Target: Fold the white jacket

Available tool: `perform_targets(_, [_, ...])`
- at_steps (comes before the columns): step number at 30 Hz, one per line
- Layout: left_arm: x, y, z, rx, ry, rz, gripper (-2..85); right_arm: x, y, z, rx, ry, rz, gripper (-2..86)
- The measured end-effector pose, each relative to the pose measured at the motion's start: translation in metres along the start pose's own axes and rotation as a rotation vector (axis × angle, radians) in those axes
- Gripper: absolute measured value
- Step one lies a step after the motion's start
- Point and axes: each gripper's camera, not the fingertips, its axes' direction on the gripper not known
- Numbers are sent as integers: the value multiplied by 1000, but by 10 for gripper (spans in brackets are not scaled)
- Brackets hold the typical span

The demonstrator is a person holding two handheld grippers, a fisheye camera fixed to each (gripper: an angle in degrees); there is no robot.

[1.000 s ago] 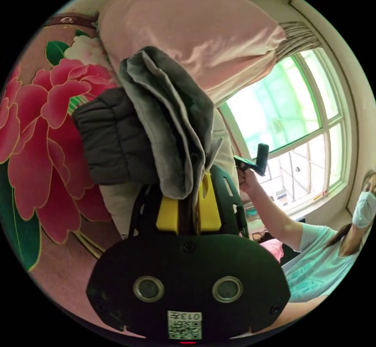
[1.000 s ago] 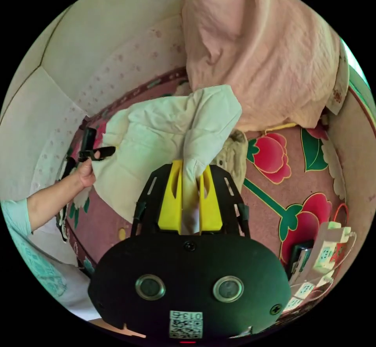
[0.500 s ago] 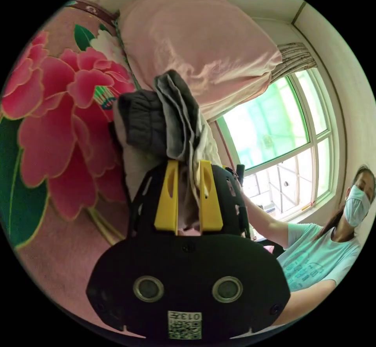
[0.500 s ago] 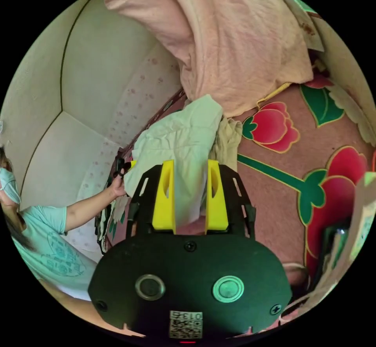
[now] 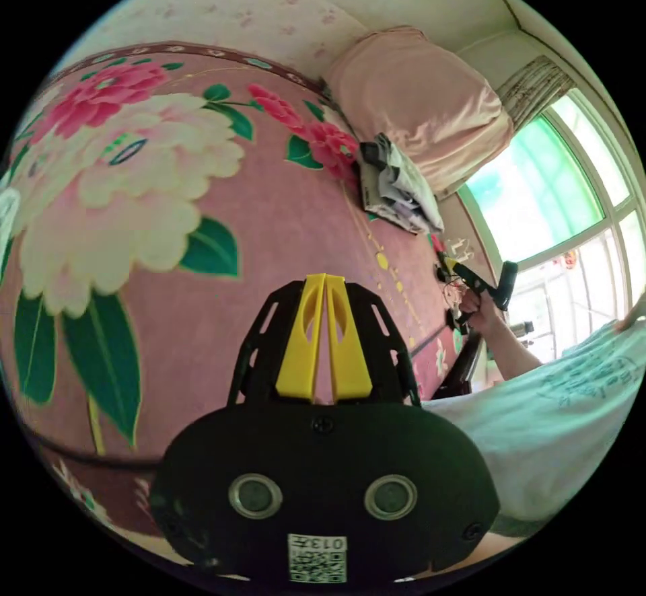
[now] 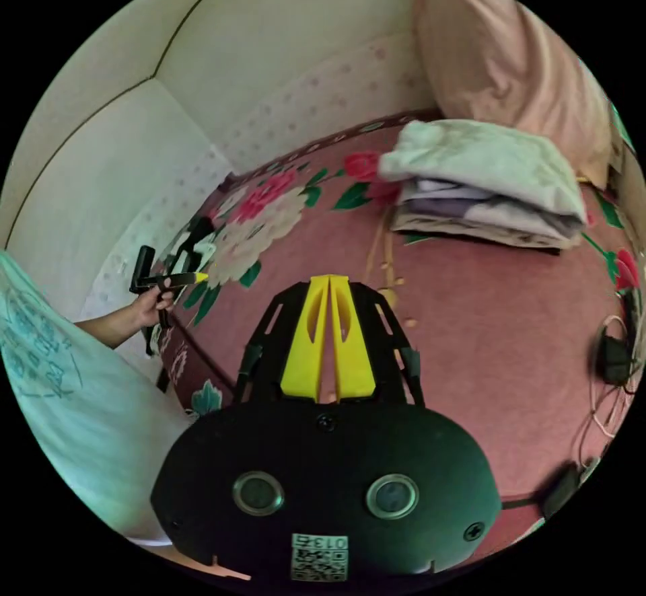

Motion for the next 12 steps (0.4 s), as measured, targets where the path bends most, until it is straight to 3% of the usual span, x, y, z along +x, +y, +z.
perform_targets(6, [-23,111,-147,110,-409,-164,-4,-219,-27,116,-213,-207,-398,5])
perform_targets(12, [-87,183,-279,202,-661,-256,2,-405,-27,211,-356,-303,-653,8])
